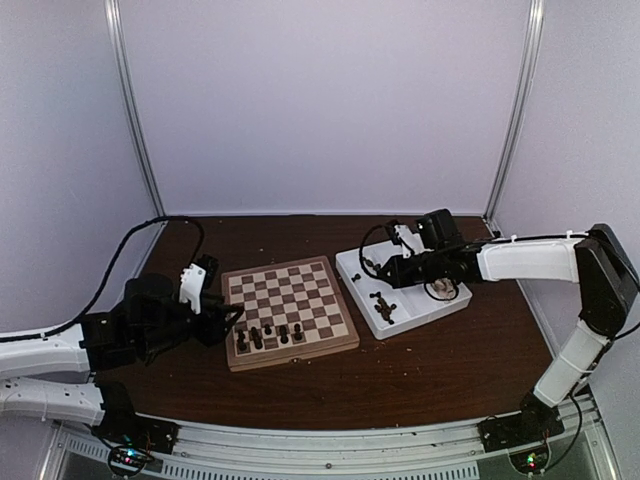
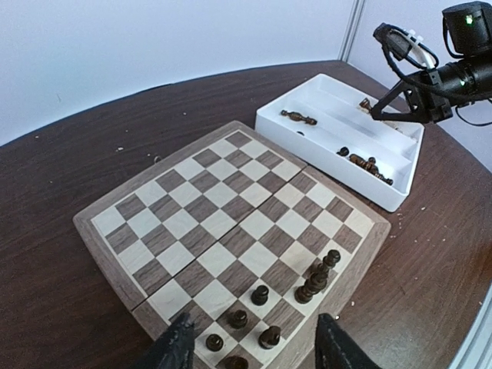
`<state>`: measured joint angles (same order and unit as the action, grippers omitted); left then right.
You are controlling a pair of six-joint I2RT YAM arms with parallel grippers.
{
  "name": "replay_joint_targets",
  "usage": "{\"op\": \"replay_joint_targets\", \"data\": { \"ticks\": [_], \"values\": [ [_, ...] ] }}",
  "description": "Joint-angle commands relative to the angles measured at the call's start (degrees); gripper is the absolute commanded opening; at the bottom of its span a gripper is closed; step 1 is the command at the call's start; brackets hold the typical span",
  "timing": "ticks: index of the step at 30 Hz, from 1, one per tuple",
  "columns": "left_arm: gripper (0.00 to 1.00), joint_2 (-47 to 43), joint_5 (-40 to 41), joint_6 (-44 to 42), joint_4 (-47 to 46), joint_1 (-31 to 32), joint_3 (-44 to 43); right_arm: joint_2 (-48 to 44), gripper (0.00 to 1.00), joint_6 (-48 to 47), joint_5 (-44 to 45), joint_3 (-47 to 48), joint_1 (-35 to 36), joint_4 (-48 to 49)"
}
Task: Set up the chess pieces on the board
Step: Place the chess piece on the chessboard.
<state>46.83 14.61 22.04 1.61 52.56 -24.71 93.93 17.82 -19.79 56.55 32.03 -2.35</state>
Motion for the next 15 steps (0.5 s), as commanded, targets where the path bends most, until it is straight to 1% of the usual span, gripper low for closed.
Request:
{"op": "replay_joint_targets", "data": {
  "ticks": [1,6,9,11,13,15],
  "values": [
    [0.54,4.83,-8.46,1.37,-0.74,-2.57,-6.07,0.64,0.03,-1.93,-6.40,5.81,-0.39,-16.60],
    [0.56,10.21,-13.25,-1.76,-1.22,-3.21,-11.18,0.92,0.04,-4.85,-15.71,11.39,-0.39,-27.19],
    [0.57,13.30,-17.75,-3.53,-4.01,-4.19,-13.19,0.18,0.04,-4.36,-19.50,12.40,-0.39,-28.33],
    [0.57,15.77,-20.16,-3.69,-5.08,-5.26,-14.70,0.37,0.05,-3.35,-20.14,13.16,-0.40,-28.68],
    [0.57,18.41,-21.89,-2.66,-5.37,-6.49,-16.81,1.82,0.06,-1.67,-19.62,14.82,-0.39,-29.94],
    [0.57,21.05,-24.18,-1.57,-5.74,-7.22,-19.01,3.91,0.04,0.93,-21.67,16.35,-0.39,-30.15]
  ]
}}
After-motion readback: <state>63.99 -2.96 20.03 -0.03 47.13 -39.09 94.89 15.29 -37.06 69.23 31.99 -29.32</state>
